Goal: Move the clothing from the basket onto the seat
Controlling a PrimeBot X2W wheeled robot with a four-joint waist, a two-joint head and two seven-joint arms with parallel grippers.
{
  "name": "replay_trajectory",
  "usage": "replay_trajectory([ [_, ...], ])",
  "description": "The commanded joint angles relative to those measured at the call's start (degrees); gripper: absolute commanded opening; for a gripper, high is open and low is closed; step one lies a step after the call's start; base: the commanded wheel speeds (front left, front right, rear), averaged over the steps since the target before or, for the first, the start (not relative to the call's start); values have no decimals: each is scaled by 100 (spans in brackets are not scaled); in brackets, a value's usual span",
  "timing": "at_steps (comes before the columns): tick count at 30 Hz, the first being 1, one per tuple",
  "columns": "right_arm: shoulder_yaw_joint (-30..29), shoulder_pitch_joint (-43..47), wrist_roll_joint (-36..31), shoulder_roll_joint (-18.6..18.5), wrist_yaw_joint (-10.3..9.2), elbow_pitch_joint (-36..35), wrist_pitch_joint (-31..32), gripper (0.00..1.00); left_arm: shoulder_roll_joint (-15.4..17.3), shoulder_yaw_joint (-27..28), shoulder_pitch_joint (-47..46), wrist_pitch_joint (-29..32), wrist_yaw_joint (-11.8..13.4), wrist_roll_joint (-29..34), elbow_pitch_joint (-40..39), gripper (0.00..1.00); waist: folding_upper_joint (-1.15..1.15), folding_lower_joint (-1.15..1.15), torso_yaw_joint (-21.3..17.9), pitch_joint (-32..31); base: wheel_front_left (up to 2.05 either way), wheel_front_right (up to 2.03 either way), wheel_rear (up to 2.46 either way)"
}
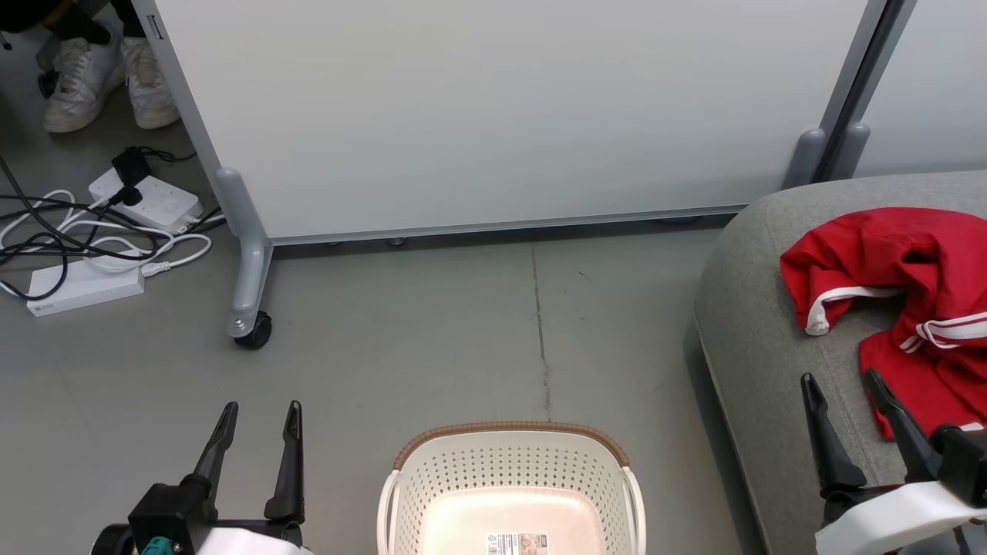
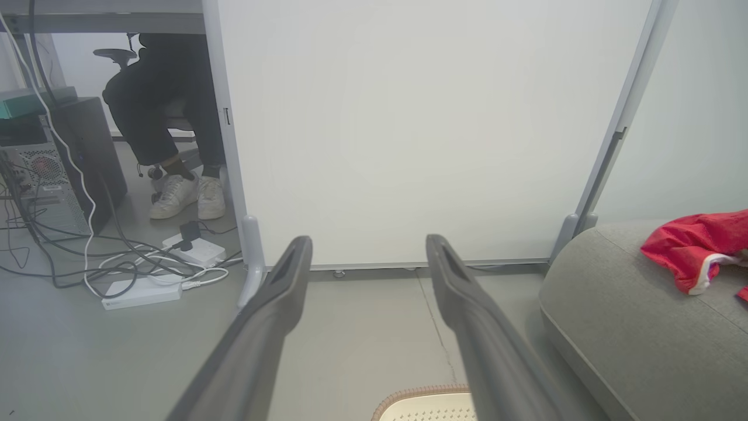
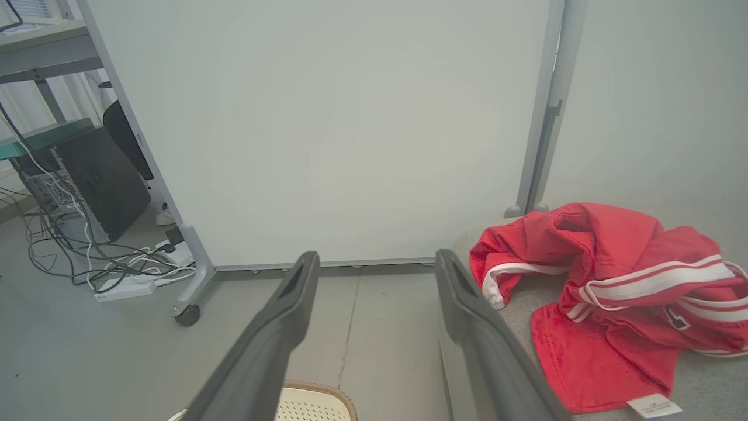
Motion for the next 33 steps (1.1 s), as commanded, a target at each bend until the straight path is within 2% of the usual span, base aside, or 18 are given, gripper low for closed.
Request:
replay_trajectory([
  [1, -36, 2, 39, -27, 2, 8, -51, 100, -9, 37, 27, -18, -27, 53, 14, 100, 0, 0, 13, 2, 0, 0, 0],
  [16, -81, -80, 50, -27, 2, 19, -119, 100, -67, 84, -32, -18, -120, 116, 66, 100, 0, 0, 128, 33, 0, 0, 0],
  [17, -64, -35, 22, 0, 0, 21, -85, 0, -97, 58, -2, 0, -108, 99, 60, 0, 0, 0, 132, 33, 0, 0, 0],
  [20, -69, -3, 90, 61, 0, 219, -53, 0, -180, 25, 53, 33, -120, 32, 216, 0, 0, 0, 136, 35, 0, 0, 0],
  [33, -337, -492, 1392, 45, 0, 802, 232, 0, -327, 223, -311, 193, -382, -1216, 501, 0, 0, 0, 102, 51, 0, 0, 0],
])
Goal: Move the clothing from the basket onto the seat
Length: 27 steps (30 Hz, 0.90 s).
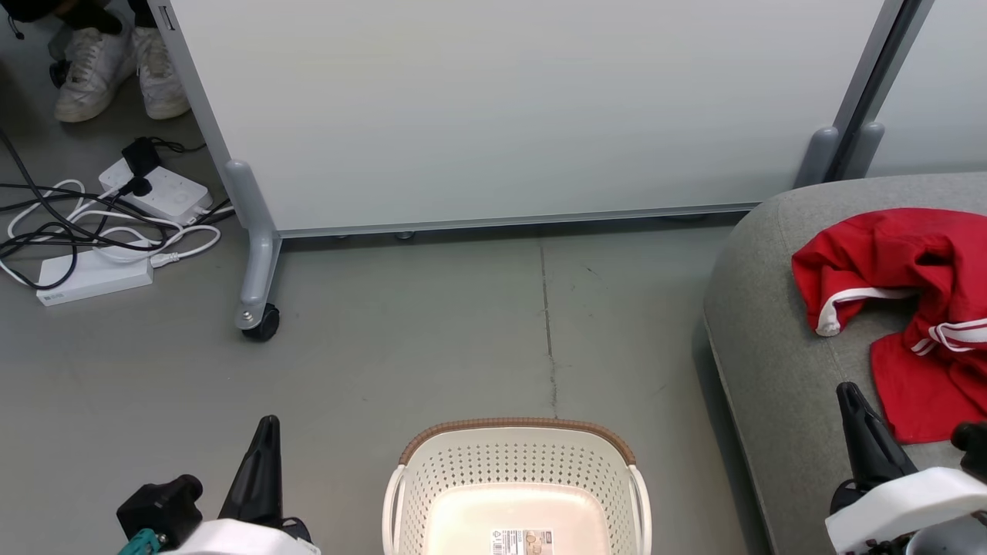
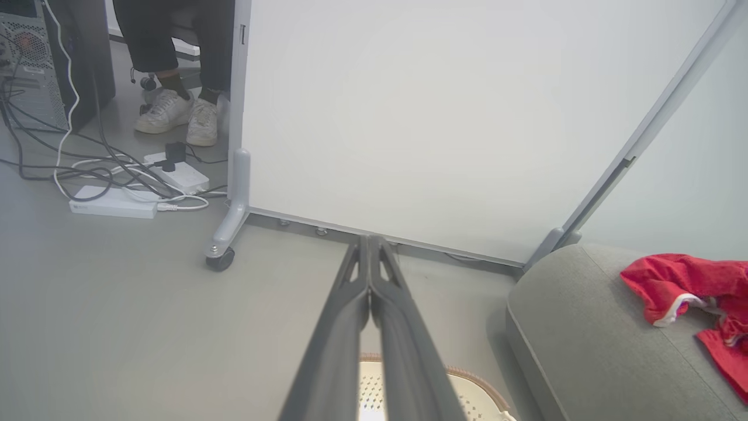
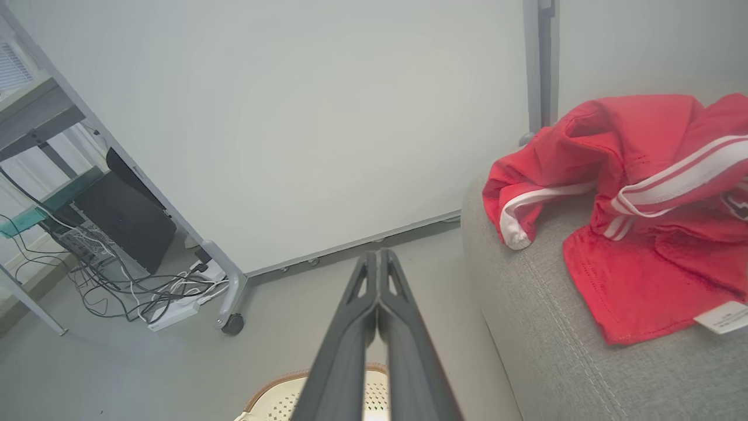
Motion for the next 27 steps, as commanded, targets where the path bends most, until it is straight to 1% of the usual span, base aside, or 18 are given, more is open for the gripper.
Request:
replay_trajectory([
  [1, -55, -219, 223, -47, 1, 7, 44, 0, 9, 76, -223, 19, -58, -210, -34, 0, 0, 0, -4, 1, 0, 0, 0],
  [17, -296, -712, 1591, -83, 2, 605, 314, 0, -142, 275, -581, 181, -328, -1491, 204, 0, 0, 0, -45, 22, 0, 0, 0],
  [27, -399, -953, 2271, -107, 3, 904, 440, 0, -218, 373, -760, 257, -461, -2117, 323, 0, 0, 0, -68, 34, 0, 0, 0],
])
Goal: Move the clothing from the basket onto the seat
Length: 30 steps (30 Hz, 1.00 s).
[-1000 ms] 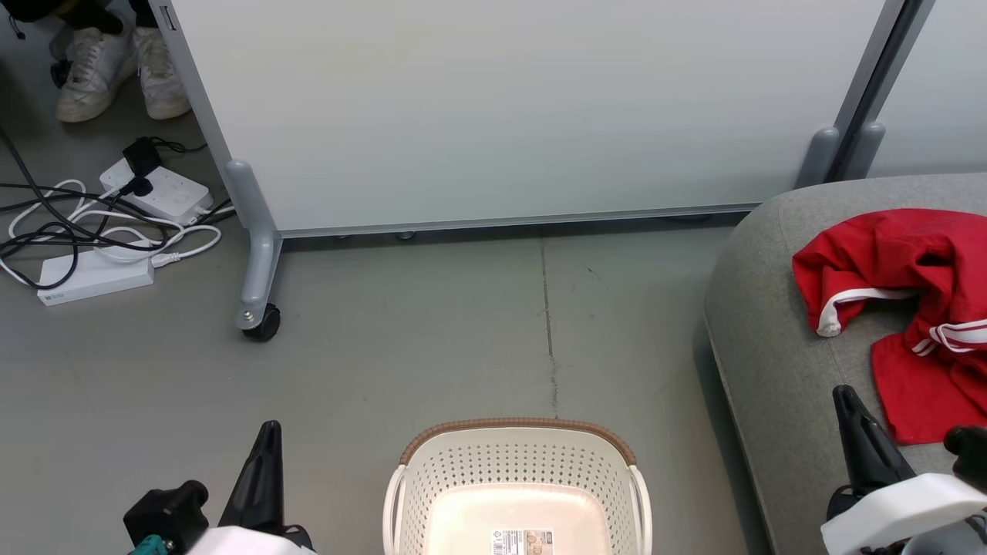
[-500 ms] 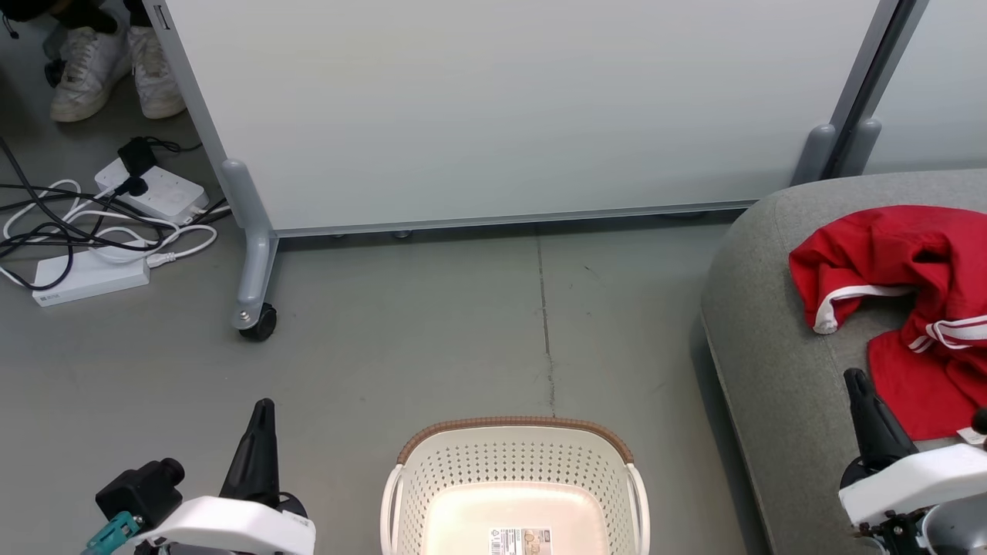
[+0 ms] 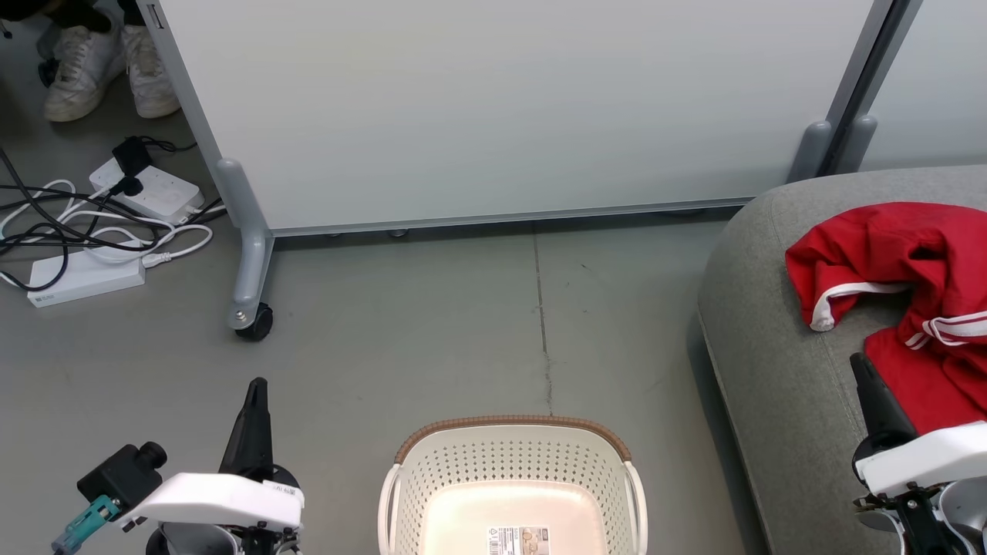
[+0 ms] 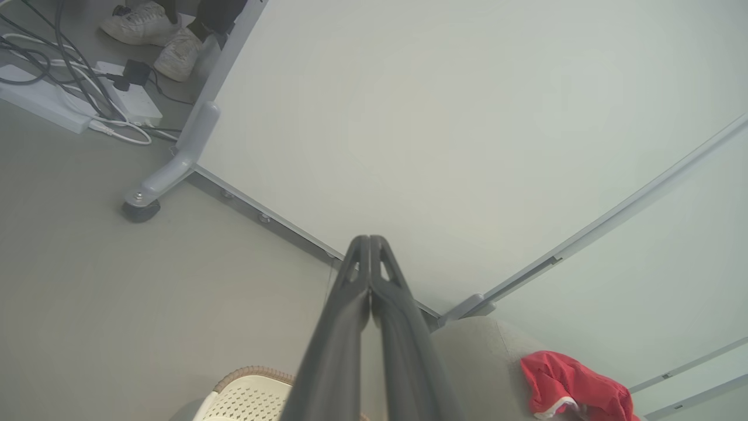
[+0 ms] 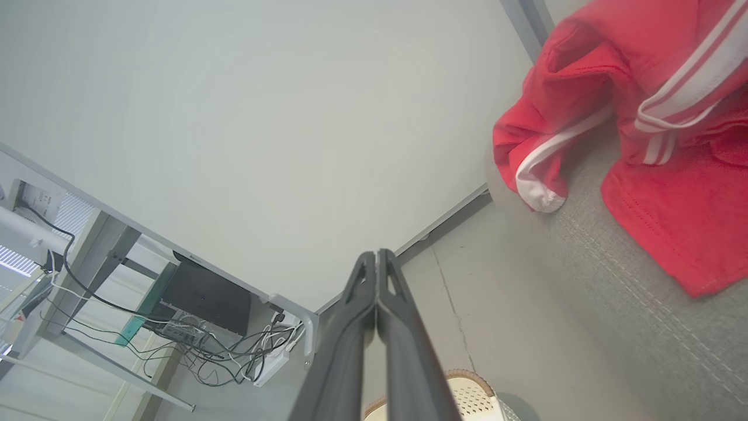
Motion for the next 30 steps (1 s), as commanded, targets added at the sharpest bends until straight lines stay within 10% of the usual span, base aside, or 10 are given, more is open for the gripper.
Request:
replay_trajectory([
  [1, -32, -169, 128, -66, 8, -22, 46, 0, 19, 60, -193, 13, -55, -118, -39, 0, 0, 0, -1, 1, 0, 0, 0],
  [30, -288, -798, 1952, -142, 10, 772, 361, 0, -176, 313, -648, 221, -409, -1777, 297, 0, 0, 0, -76, 38, 0, 0, 0],
])
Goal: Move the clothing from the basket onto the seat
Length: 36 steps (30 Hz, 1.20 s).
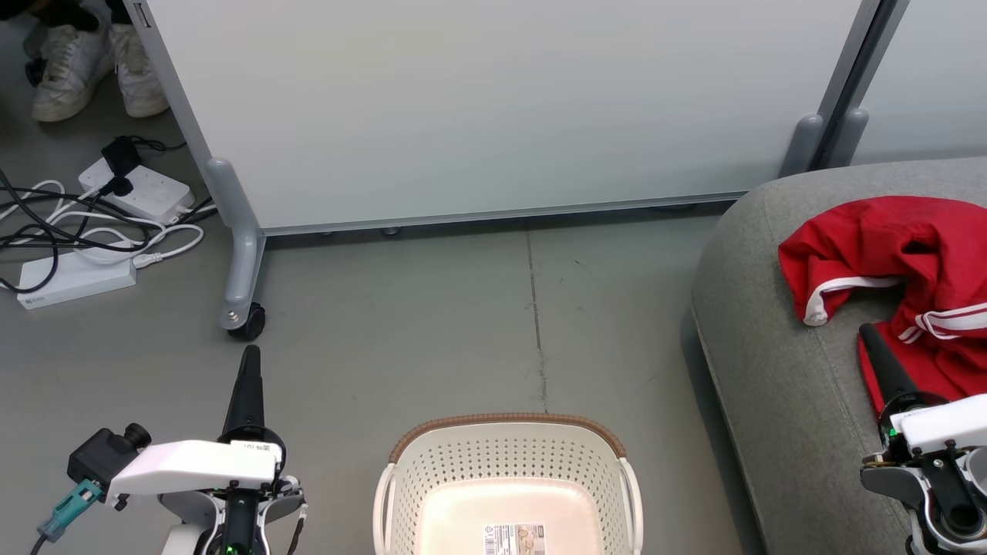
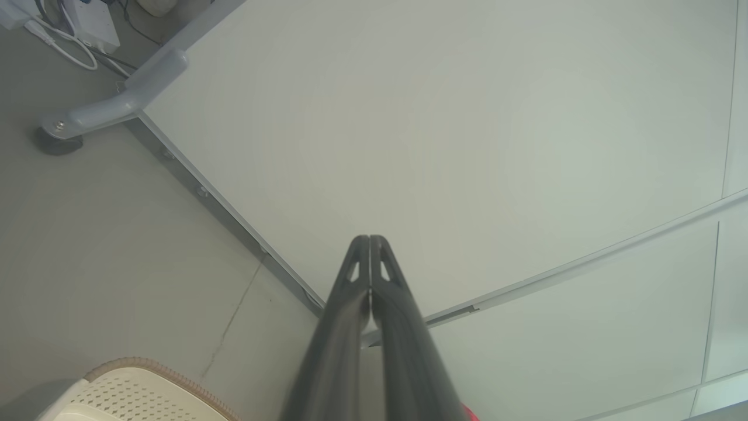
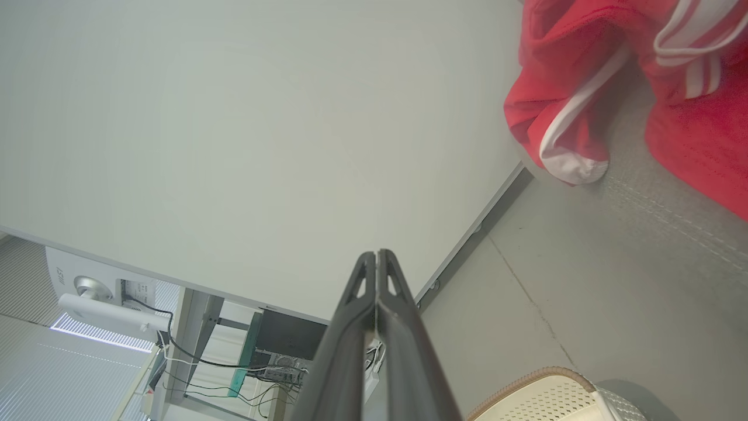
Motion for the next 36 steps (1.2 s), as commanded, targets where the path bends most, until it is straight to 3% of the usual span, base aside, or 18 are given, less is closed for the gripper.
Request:
replay_trajectory([
  [1, -52, -157, 184, -59, 11, 29, 45, 0, 25, 54, -167, 26, -63, -155, 1, 0, 0, 0, -5, 2, 0, 0, 0],
  [36, -257, -723, 1845, -140, 13, 748, 322, 0, -156, 284, -572, 213, -379, -1658, 313, 0, 0, 0, -94, 47, 0, 0, 0],
])
